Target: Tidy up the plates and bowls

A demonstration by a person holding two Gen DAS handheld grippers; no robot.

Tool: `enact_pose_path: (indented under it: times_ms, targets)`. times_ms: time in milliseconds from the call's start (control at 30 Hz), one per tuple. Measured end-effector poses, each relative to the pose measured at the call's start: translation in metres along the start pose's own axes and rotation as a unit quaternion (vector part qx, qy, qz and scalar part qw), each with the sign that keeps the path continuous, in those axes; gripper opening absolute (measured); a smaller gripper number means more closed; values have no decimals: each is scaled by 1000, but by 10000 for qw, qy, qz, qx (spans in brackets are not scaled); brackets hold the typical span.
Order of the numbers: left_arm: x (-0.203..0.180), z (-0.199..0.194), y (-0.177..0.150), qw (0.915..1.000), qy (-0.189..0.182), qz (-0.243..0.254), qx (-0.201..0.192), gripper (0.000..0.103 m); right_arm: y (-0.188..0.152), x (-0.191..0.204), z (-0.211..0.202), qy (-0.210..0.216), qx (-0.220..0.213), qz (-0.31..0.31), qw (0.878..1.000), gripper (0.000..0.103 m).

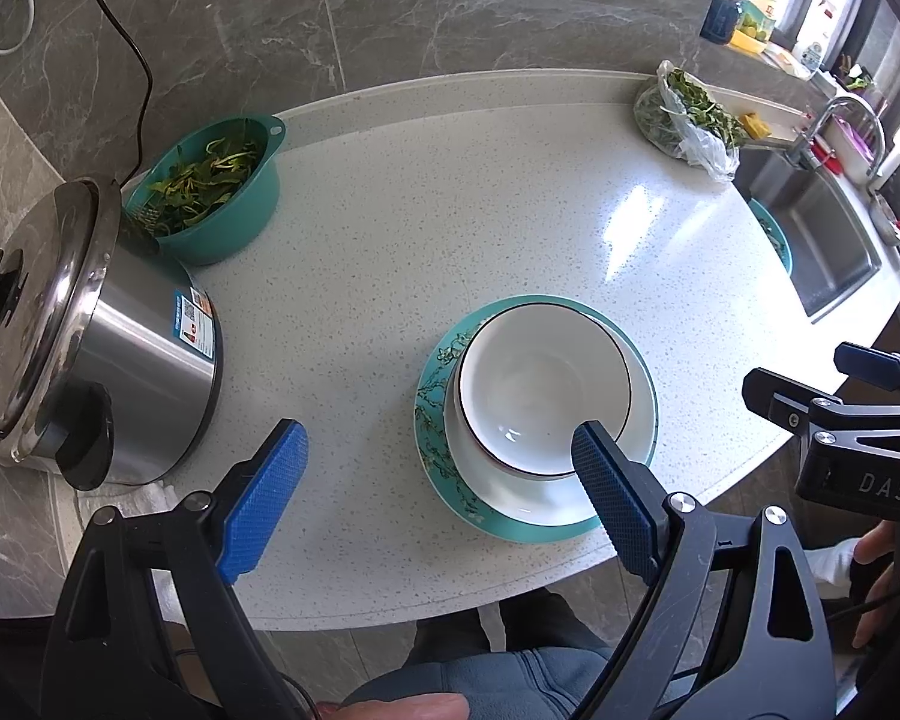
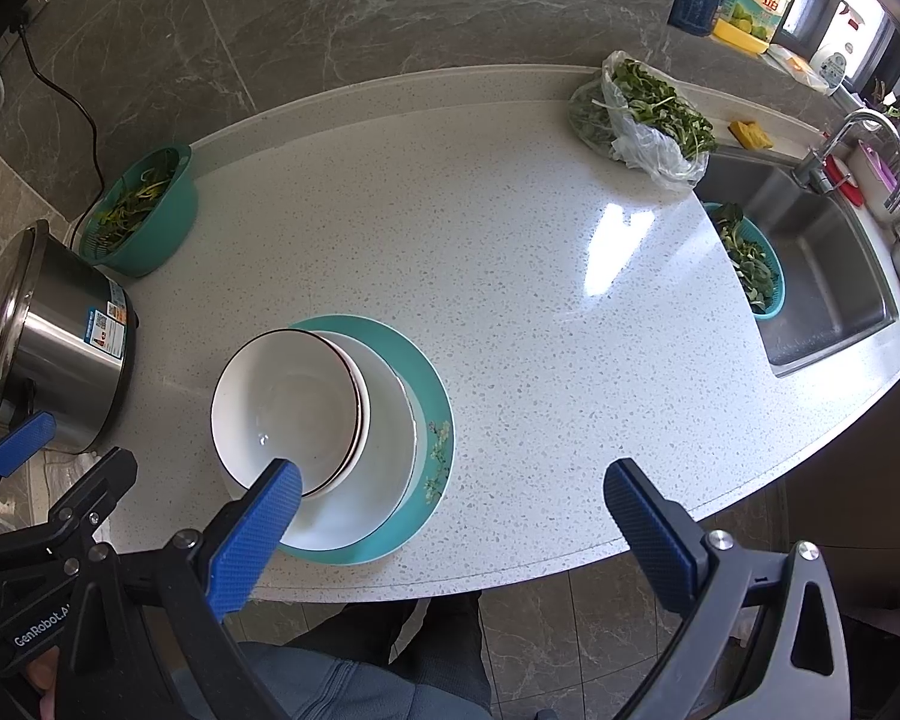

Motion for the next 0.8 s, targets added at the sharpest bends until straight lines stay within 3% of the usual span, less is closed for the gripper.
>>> enact_pose_path:
  times_ms: [800]
  targets:
    - [-5,4,-1,10000,15,-79,50,90,1,1,3,-4,21,-5,10000,103]
Point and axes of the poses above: each gripper's, at about its wrist camera, not at the fingertips, and z roughly the way its jaws point, x to its left, y to its top, the point moved 4 cm from there along z, roughly the way its jaws point, and after that the axes turned 14 degrees about z, right-handed, at the moved point
